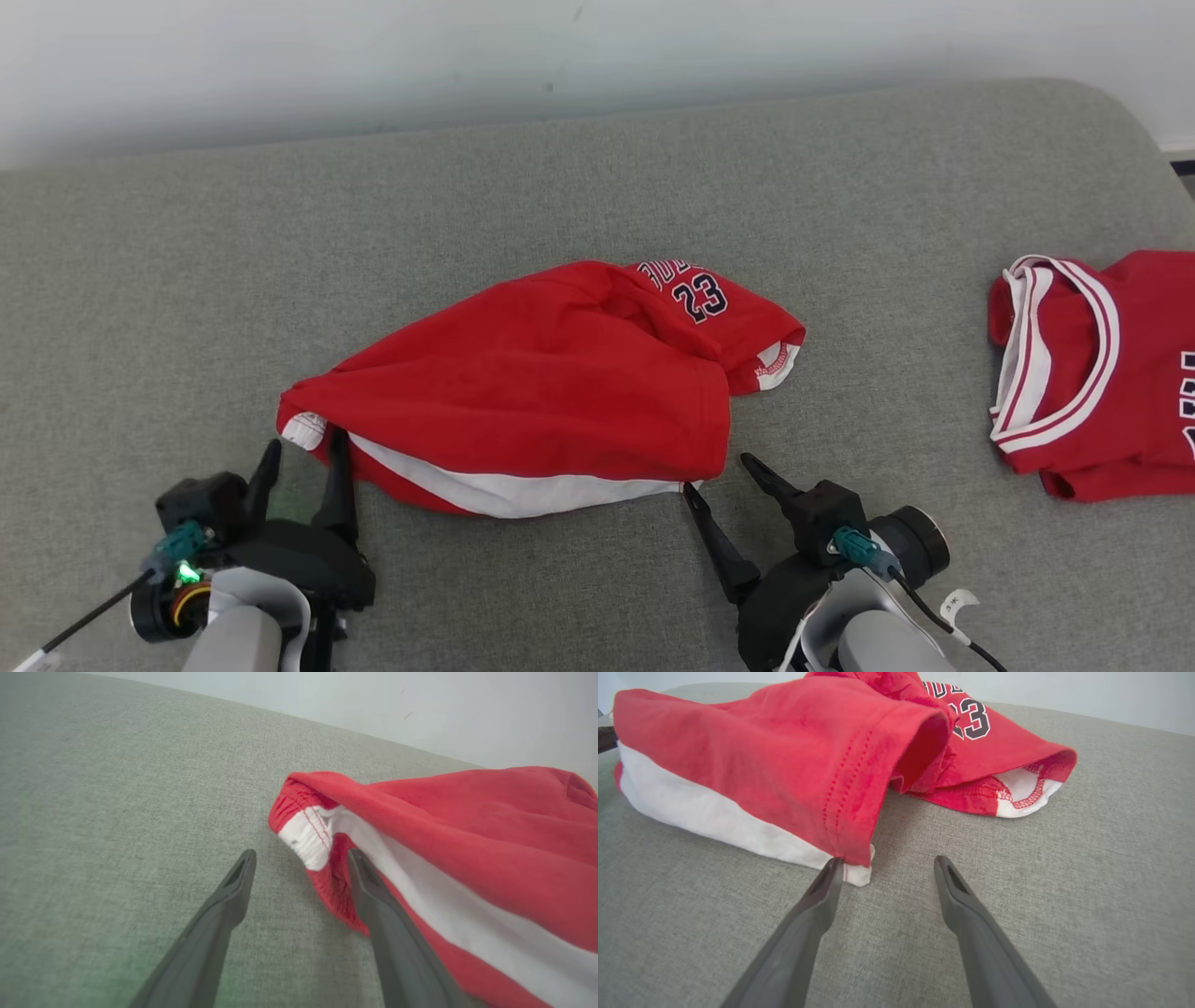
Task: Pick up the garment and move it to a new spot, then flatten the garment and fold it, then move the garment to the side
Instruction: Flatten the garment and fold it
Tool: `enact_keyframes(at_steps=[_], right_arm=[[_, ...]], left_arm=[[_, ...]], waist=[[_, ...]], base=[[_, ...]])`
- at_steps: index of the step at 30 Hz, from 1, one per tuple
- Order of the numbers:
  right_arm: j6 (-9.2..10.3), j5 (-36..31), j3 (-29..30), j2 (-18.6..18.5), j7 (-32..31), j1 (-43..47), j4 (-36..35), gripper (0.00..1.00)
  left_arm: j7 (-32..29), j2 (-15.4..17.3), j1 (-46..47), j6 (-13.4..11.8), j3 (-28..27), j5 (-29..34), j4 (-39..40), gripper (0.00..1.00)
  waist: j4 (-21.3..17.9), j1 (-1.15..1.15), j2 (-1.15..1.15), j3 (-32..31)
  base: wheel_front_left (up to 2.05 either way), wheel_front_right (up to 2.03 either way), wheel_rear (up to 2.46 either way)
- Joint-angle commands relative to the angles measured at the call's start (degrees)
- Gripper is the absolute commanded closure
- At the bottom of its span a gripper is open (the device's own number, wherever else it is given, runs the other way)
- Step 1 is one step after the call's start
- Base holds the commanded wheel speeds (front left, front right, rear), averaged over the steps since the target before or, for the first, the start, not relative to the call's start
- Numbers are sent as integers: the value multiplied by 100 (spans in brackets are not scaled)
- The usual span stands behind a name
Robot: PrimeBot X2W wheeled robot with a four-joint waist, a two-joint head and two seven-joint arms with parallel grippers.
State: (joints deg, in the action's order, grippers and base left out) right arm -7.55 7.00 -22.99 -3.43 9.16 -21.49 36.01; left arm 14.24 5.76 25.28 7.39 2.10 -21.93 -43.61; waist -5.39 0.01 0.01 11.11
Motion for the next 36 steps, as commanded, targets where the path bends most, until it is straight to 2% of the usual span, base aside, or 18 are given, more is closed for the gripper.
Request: enact_keyframes(at_steps=[1,10,13,14,15,16,17,18,19,36], right_arm=[[16,35,-31,17,57,-71,48,0],[16,120,-198,41,299,-240,366,0],[16,154,-249,47,343,-280,415,0],[16,160,-266,49,354,-291,423,0],[16,170,-282,50,350,-300,432,0],[16,179,-297,51,351,-309,441,0],[16,181,-309,51,359,-318,450,0],[16,178,-326,53,367,-320,459,0],[16,174,-339,54,375,-318,467,0],[16,-33,-591,-34,383,-210,372,0]], left_arm=[[40,23,97,-9,-16,-66,-34,0],[100,37,49,7,-97,-370,47,1],[96,40,35,8,-9,-476,84,47],[96,47,32,8,14,-487,100,57],[97,50,25,3,36,-527,112,60],[93,58,21,3,51,-555,117,69],[93,69,20,3,63,-589,127,85],[93,81,22,3,67,-612,157,95],[93,90,19,3,72,-624,187,100],[95,93,-167,5,255,-679,374,100]], waist=[[-11,-1,-1,77],[3,-1,-1,130],[3,-1,-1,130],[1,-1,-1,132],[-2,-1,-1,135],[-4,-1,-1,139],[-8,-1,-1,144],[-12,-1,-1,149],[-14,-1,-1,153],[-37,-1,-1,101]], base=[[0,0,0],[0,0,0],[0,0,0],[0,0,0],[0,0,0],[0,0,0],[0,0,0],[0,0,0],[0,0,0],[0,0,0]])
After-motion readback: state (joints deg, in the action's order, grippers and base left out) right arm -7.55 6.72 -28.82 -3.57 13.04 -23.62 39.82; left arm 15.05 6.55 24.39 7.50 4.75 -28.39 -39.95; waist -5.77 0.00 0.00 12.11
